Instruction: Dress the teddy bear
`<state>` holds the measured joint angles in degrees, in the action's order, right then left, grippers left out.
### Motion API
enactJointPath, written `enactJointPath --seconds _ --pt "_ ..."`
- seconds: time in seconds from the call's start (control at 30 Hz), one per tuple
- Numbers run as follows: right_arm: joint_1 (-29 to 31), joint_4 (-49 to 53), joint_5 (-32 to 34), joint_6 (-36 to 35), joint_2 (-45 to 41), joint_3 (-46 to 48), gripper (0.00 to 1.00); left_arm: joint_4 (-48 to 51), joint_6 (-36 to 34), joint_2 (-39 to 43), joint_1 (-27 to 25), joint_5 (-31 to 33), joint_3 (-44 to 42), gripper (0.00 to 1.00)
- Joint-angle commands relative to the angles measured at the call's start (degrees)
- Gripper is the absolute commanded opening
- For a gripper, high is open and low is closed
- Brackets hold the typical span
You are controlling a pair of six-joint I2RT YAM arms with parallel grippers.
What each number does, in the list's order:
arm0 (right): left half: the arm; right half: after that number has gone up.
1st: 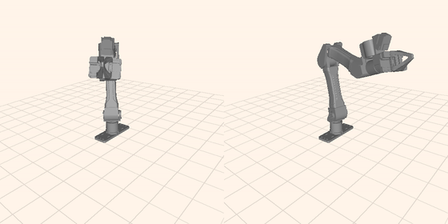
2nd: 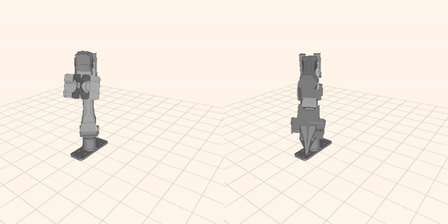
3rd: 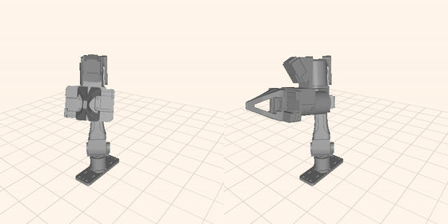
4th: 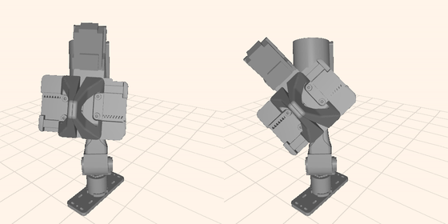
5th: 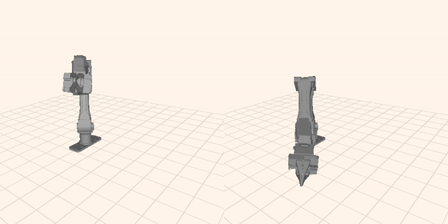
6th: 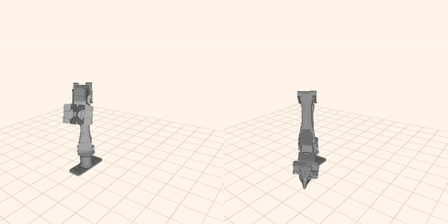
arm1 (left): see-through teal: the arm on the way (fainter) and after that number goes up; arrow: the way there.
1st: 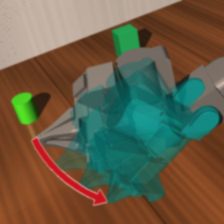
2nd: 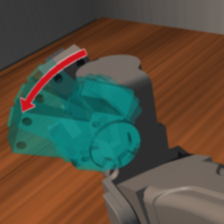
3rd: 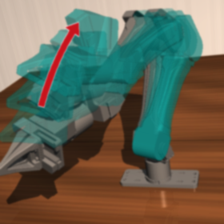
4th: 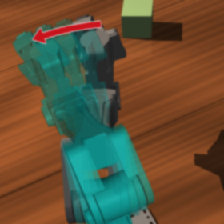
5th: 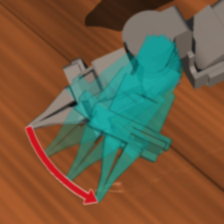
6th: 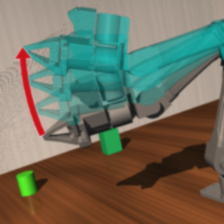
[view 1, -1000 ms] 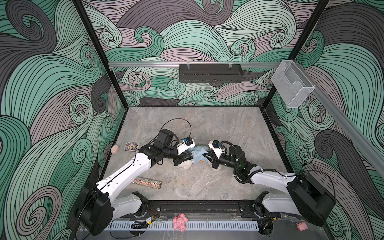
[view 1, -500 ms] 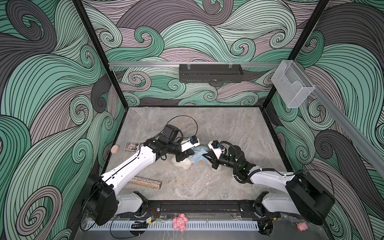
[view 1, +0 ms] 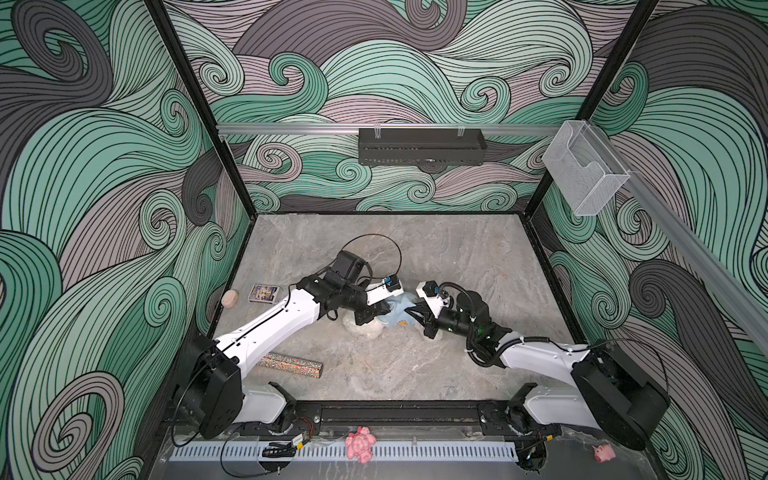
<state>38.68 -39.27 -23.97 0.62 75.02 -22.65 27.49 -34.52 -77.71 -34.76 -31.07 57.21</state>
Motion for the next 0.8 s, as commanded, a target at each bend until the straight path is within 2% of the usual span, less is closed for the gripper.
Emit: enactJointPath --seconds 0.0,0.13,0.5,0.77 --pt "0.3 -1.8 0.2 -0.5 -0.3 -0.3 0.00 -1.5 0.8 -1.1 -0.5 -0.2 1.4 0.16" --pt "0.4 -1.8 0.2 -0.4 -0.1 -0.3 0.00 -1.6 0.8 -1.3 -0.5 0.6 1.3 0.16" --pt "0.6 -3.4 -0.1 0.4 0.7 -0.6 0.00 -2.9 1.7 -3.1 -1.0 1.0 1.2 0.30" --pt "1.3 -10.5 -2.4 6.8 2.8 -1.6 0.00 -3.8 2.0 -9.5 -2.7 1.3 2.0 0.32"
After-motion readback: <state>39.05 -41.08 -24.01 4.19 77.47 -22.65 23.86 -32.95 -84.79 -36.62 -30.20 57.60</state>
